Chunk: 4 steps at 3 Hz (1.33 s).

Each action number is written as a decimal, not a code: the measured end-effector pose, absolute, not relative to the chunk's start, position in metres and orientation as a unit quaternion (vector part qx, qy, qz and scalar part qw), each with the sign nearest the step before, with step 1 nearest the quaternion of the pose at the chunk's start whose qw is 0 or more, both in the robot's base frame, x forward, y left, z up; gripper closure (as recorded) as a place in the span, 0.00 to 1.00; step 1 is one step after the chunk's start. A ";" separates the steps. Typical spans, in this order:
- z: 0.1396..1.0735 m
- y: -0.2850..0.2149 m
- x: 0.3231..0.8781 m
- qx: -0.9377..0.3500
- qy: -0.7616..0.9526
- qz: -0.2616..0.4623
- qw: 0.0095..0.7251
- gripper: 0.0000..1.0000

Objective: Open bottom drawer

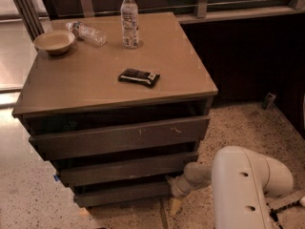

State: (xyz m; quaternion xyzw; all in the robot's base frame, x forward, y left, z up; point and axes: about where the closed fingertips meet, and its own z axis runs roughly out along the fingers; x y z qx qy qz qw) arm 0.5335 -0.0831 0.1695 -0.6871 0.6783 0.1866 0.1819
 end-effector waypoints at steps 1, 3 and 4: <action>0.171 -0.083 0.519 -0.688 0.678 0.199 0.167 0.00; 0.191 -0.075 0.472 -0.696 0.662 0.240 0.140 0.00; 0.200 -0.071 0.446 -0.703 0.651 0.263 0.113 0.00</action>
Offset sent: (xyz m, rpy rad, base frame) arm -0.0519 0.0007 0.0178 0.0133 0.1068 0.0515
